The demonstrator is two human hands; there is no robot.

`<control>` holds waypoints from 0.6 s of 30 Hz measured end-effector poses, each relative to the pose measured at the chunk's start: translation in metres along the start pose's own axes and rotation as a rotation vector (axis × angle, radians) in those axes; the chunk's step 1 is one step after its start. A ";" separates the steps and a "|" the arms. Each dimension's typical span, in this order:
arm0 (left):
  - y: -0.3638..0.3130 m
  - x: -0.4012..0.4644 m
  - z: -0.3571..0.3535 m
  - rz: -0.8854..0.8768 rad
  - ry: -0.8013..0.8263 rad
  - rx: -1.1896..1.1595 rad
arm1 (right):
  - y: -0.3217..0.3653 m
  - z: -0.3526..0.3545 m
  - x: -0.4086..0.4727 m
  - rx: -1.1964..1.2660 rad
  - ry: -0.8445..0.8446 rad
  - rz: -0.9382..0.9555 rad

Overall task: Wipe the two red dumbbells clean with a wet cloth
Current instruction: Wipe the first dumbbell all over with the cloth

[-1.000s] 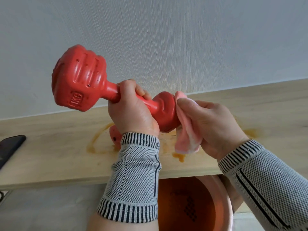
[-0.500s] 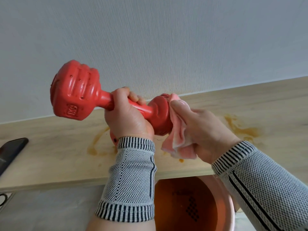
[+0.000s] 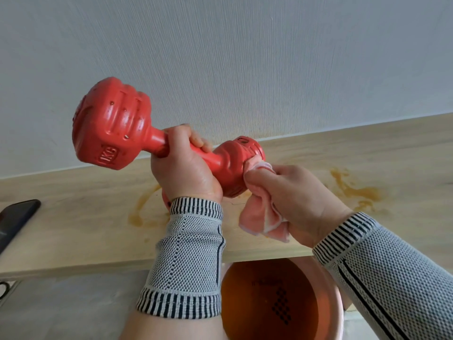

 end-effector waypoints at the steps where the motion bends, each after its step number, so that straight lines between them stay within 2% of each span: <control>1: 0.000 0.000 0.000 0.009 0.001 -0.014 | 0.000 0.000 0.001 0.016 -0.009 -0.004; 7: 0.001 -0.004 -0.001 0.032 -0.072 -0.044 | 0.002 0.004 0.012 0.238 0.072 -0.054; 12: 0.000 0.003 0.005 0.034 -0.132 -0.061 | -0.002 0.002 0.005 0.135 0.140 0.013; 16: 0.000 0.000 0.003 0.070 -0.145 -0.092 | 0.007 0.004 0.001 0.242 0.072 -0.110; 18: 0.000 -0.003 0.001 0.076 -0.137 -0.092 | 0.008 0.005 0.002 0.171 -0.006 -0.085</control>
Point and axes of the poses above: each hand's wrist, its own x-axis towards the middle knuckle, its own z-axis out of the back of the hand, y = z × x, the point moved 3 cm from there along x, towards the middle knuckle, and after that the axes turned 6 degrees about -x, right-handed, at the moved point
